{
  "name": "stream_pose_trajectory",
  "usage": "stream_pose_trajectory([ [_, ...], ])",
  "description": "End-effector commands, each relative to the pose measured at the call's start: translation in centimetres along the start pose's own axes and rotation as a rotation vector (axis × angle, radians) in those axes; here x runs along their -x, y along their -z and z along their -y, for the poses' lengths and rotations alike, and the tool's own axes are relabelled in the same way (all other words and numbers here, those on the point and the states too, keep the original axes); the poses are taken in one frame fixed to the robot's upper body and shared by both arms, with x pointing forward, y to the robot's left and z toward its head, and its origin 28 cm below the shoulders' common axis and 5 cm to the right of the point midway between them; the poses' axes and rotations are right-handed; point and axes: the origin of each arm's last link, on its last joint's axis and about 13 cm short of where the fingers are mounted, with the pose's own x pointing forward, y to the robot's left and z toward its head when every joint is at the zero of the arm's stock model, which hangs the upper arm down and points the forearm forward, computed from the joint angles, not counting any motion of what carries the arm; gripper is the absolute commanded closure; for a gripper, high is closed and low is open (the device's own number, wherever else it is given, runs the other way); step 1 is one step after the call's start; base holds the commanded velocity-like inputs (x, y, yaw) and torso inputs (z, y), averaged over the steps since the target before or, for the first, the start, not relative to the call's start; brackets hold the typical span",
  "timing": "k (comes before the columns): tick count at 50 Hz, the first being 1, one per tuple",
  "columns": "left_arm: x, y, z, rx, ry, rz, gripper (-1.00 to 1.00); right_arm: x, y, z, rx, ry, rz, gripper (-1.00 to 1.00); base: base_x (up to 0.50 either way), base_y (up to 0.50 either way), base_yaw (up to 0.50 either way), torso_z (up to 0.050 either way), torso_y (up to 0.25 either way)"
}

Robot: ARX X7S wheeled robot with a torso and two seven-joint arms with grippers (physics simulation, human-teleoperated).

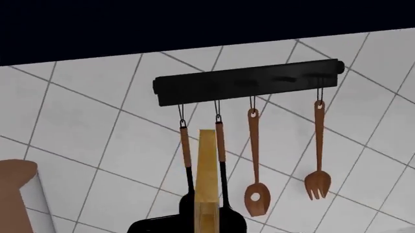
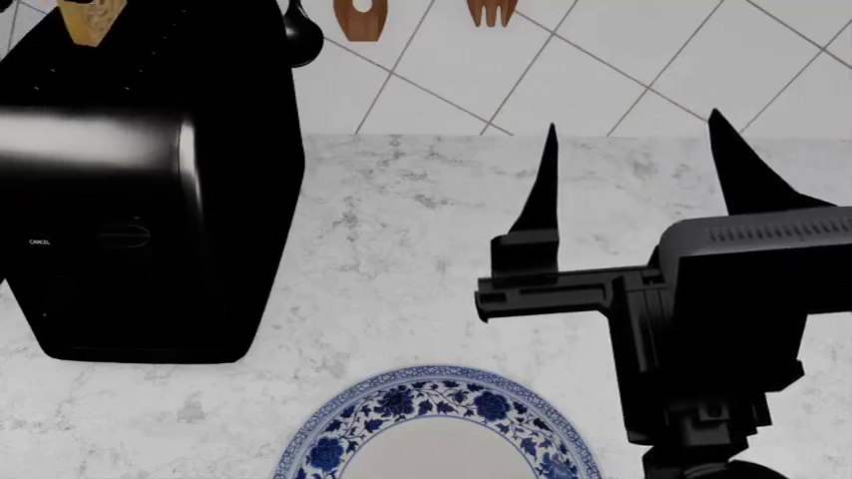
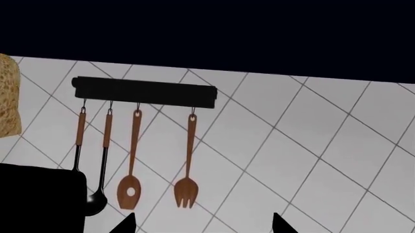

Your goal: Place the toasted item on a plate.

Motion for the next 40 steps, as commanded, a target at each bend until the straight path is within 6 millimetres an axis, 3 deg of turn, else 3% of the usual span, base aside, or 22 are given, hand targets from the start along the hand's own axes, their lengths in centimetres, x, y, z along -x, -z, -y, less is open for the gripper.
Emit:
stream_pose_trajectory([
  [1, 3.2, -0.7, 1.8, -0.018, 0.081, 0.051, 1.0, -0.1, -0.1, 0.0, 0.0, -0.002, 0.003, -1.0, 0.0, 0.0, 0.0, 0.0, 0.0],
  [21, 8.1, -1.7, 5.0, 0.004, 0.239, 0.123, 1.0, 0.4, 0.2, 0.2, 0.0, 0.015, 0.0, -1.0, 0.0, 0.0, 0.0, 0.0, 0.0],
  [40, 11.1, -1.0, 7.2, 0.129, 0.338, 0.125, 1.0, 0.8, -0.2, 0.5, 0.022, 0.029, 0.001, -1.0, 0.0, 0.0, 0.0, 0.0, 0.0],
])
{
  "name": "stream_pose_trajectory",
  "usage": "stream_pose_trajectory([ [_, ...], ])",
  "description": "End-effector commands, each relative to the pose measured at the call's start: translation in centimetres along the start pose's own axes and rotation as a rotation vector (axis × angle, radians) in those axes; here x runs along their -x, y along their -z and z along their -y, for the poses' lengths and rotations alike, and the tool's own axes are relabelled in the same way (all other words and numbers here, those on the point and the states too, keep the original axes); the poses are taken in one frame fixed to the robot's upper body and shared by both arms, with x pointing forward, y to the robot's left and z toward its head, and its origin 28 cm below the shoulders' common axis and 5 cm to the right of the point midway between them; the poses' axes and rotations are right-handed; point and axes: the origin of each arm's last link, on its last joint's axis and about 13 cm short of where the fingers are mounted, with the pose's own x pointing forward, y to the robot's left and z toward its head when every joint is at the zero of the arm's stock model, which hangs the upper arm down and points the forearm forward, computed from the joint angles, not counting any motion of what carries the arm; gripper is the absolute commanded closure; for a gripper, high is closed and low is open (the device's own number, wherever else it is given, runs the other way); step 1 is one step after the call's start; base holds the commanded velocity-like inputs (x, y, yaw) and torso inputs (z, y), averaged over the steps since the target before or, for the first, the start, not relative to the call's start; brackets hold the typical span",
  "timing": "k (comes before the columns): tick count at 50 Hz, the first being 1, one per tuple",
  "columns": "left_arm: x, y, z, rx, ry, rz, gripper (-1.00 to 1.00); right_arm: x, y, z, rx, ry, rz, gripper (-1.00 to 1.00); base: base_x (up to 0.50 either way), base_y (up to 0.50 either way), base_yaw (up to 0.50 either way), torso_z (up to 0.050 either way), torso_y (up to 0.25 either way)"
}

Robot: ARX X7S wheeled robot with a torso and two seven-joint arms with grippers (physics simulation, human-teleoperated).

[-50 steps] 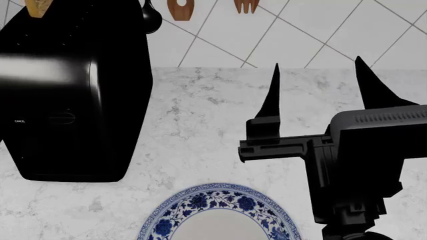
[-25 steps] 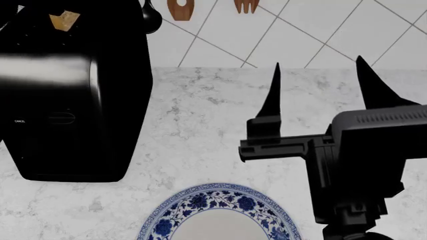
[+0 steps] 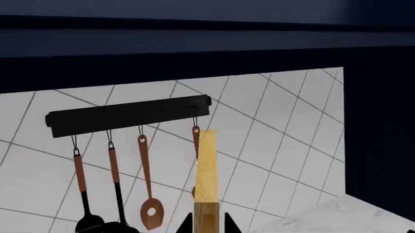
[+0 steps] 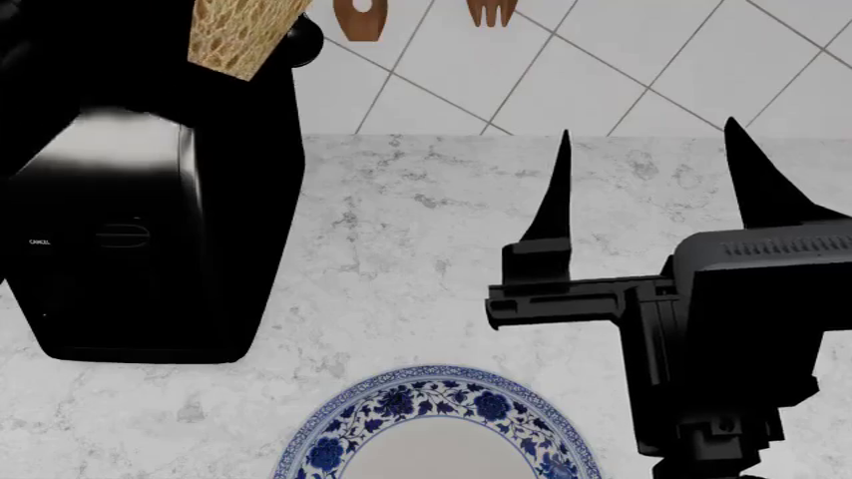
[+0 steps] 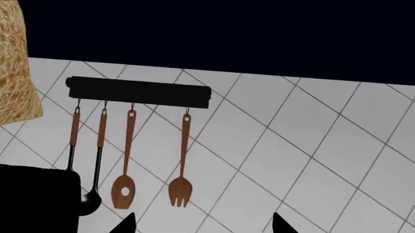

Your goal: Place the toasted item on a plate.

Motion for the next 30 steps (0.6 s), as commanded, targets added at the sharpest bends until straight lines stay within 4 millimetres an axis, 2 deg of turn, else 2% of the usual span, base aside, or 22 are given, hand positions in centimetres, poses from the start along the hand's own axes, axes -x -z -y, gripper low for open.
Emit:
stream_pose_trajectory([
  [1, 1.8, 0.2, 1.4, 0.1, 0.043, 0.002, 1.0, 0.4, -0.3, 0.3, 0.012, 0.012, 0.001, -1.0, 0.0, 0.0, 0.0, 0.0, 0.0],
  [11, 3.3, 1.3, 3.2, 0.257, 0.11, -0.03, 1.0, 0.4, -0.9, 0.9, 0.038, 0.023, 0.001, -1.0, 0.0, 0.0, 0.0, 0.0, 0.0],
  [20, 4.1, 2.3, 3.9, 0.366, 0.159, -0.088, 1.0, 0.9, -2.0, 1.9, 0.011, 0.047, 0.009, -1.0, 0.0, 0.0, 0.0, 0.0, 0.0],
  [30, 5.3, 3.7, 4.3, 0.479, 0.132, -0.123, 1.0, 0.8, -2.6, 2.4, 0.001, 0.076, -0.015, -1.0, 0.0, 0.0, 0.0, 0.0, 0.0],
])
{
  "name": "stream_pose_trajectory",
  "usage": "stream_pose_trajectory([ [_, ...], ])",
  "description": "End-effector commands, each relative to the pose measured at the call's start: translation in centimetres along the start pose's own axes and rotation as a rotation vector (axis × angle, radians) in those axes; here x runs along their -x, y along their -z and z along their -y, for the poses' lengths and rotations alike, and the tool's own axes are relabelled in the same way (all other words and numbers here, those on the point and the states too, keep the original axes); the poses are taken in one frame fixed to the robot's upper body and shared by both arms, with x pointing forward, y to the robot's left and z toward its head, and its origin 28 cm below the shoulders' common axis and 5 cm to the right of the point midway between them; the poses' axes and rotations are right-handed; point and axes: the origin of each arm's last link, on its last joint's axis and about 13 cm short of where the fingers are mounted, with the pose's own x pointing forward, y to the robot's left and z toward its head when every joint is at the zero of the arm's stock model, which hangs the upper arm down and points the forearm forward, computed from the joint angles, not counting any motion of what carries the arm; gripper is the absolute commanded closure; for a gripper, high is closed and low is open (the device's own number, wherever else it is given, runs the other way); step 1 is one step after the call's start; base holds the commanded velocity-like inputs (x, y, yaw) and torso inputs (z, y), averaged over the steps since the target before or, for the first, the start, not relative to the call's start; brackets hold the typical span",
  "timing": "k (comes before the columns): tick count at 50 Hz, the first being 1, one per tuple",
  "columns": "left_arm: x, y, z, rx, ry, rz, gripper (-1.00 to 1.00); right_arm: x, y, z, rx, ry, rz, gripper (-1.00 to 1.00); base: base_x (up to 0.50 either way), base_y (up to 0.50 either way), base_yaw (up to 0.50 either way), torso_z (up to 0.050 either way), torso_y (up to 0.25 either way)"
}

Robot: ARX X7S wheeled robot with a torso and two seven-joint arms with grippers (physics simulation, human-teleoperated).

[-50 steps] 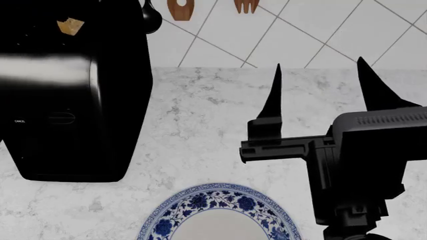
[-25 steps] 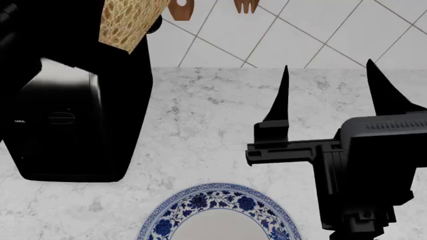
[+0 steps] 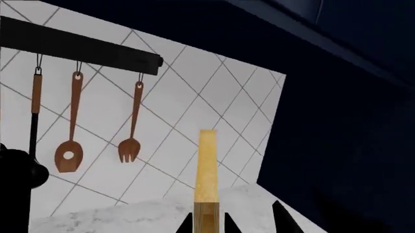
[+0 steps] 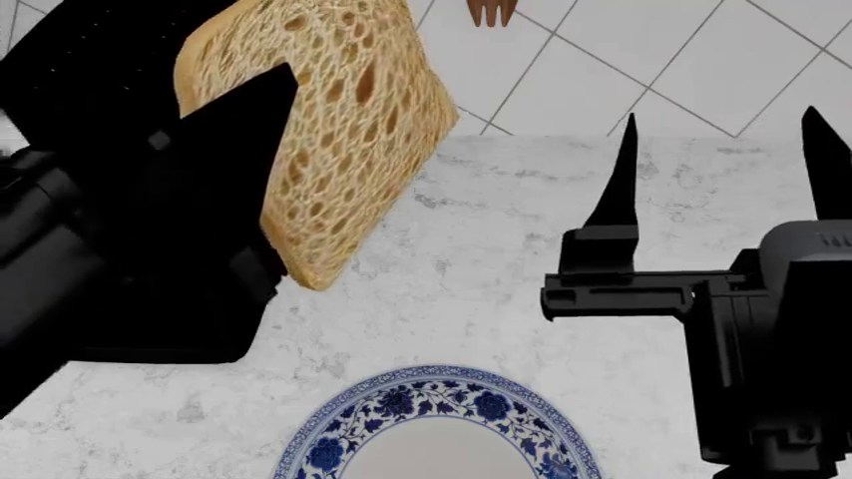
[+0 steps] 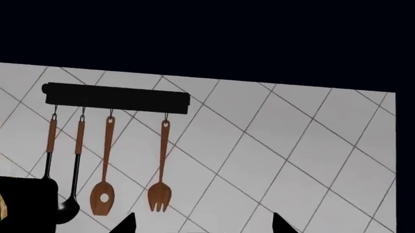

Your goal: Place the toasted item on a plate.

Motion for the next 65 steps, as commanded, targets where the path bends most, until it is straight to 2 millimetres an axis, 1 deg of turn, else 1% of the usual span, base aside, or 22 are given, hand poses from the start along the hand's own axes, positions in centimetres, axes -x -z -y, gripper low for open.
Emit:
stream_pose_trajectory([
  [1, 1.3, 1.7, 0.2, 0.135, 0.0, -0.052, 1.0, 0.0, -0.7, 0.6, -0.007, 0.024, -0.014, -1.0, 0.0, 0.0, 0.0, 0.0, 0.0],
  [3, 1.5, 2.4, 0.0, 0.15, -0.016, -0.073, 1.0, 0.1, -0.9, 0.7, 0.0, 0.023, -0.016, -1.0, 0.0, 0.0, 0.0, 0.0, 0.0],
  [8, 1.8, 3.4, 0.1, 0.188, -0.012, -0.109, 1.0, 0.2, -1.1, 0.7, 0.0, 0.023, -0.009, -1.0, 0.0, 0.0, 0.0, 0.0, 0.0],
  [9, 2.8, 4.8, 0.9, 0.22, 0.007, -0.157, 1.0, 0.3, -1.0, 0.6, 0.004, 0.017, -0.007, -1.0, 0.0, 0.0, 0.0, 0.0, 0.0],
  [11, 2.9, 5.3, 0.8, 0.218, 0.005, -0.178, 1.0, 0.2, -1.0, 0.5, 0.002, 0.016, -0.004, -1.0, 0.0, 0.0, 0.0, 0.0, 0.0],
  [27, 3.3, 6.9, 1.2, 0.247, 0.019, -0.242, 1.0, 0.2, -0.5, 0.3, 0.003, 0.006, -0.008, -1.0, 0.0, 0.0, 0.0, 0.0, 0.0],
  [34, 3.1, 7.8, 1.3, 0.265, 0.032, -0.265, 1.0, 0.1, -0.8, 0.3, 0.004, 0.006, -0.005, -1.0, 0.0, 0.0, 0.0, 0.0, 0.0],
  [41, 2.9, 8.4, 1.0, 0.278, 0.026, -0.272, 1.0, 0.2, -0.8, 0.3, 0.007, 0.004, -0.007, -1.0, 0.0, 0.0, 0.0, 0.0, 0.0],
  [48, 2.6, 9.3, 0.6, 0.301, 0.016, -0.286, 1.0, 0.4, -0.6, 0.3, 0.008, 0.003, -0.01, -1.0, 0.0, 0.0, 0.0, 0.0, 0.0],
  [65, 1.6, 10.8, -0.2, 0.339, 0.006, -0.301, 1.0, 0.5, -0.4, 0.2, 0.008, 0.0, -0.015, -1.0, 0.0, 0.0, 0.0, 0.0, 0.0],
])
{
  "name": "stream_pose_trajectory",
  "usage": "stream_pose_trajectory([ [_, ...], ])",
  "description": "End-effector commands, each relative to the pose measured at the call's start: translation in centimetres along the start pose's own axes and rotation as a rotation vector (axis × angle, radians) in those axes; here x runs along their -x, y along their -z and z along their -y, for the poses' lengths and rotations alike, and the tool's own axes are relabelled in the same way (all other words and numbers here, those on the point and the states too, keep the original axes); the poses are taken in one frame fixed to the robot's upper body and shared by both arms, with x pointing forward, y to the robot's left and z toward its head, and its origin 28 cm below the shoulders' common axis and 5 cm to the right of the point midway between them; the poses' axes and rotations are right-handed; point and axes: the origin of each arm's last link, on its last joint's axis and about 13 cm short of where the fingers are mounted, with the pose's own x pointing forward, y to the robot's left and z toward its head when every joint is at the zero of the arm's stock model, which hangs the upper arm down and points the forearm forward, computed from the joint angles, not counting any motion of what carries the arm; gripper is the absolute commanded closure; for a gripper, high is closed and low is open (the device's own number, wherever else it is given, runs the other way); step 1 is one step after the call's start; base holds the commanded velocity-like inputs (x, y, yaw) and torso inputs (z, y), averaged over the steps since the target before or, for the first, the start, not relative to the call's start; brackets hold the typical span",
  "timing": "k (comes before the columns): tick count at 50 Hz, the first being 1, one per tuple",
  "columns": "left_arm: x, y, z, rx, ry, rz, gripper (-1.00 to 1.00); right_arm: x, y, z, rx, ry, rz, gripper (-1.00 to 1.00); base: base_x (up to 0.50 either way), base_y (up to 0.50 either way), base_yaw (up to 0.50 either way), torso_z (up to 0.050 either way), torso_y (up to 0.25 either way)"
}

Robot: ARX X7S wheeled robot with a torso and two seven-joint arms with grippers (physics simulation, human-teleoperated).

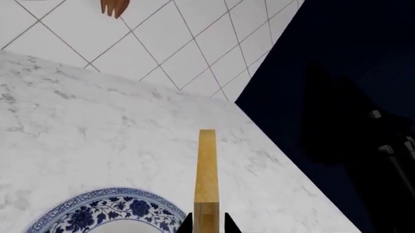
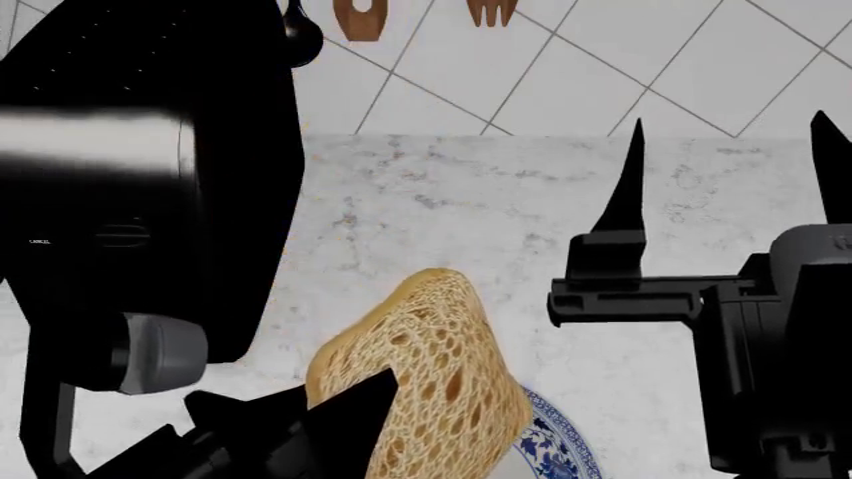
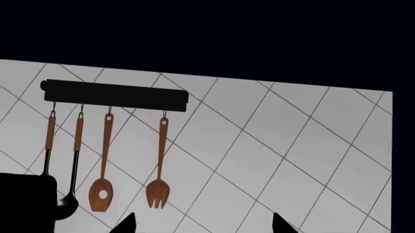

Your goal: Place the toasted item on a plate.

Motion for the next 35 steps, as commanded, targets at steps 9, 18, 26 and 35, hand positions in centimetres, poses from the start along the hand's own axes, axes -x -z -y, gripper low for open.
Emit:
stream_pose_trajectory([
  [9, -1.0, 0.9, -0.6, 0.05, 0.01, -0.019, 1.0, 0.1, 0.2, 0.0, 0.001, 0.002, -0.003, -1.0, 0.0, 0.0, 0.0, 0.0, 0.0],
  [18, -1.7, 1.1, -1.1, 0.071, 0.005, -0.015, 1.0, 0.0, 0.0, 0.0, 0.003, 0.0, -0.001, -1.0, 0.0, 0.0, 0.0, 0.0, 0.0],
  [26, -2.1, 1.6, -1.4, 0.106, 0.013, -0.017, 1.0, -0.1, 0.0, -0.1, 0.003, -0.003, -0.002, -1.0, 0.0, 0.0, 0.0, 0.0, 0.0],
  [35, -2.8, 2.0, -2.0, 0.126, 0.006, -0.018, 1.0, 0.1, 0.0, 0.0, 0.003, 0.0, -0.004, -1.0, 0.0, 0.0, 0.0, 0.0, 0.001],
])
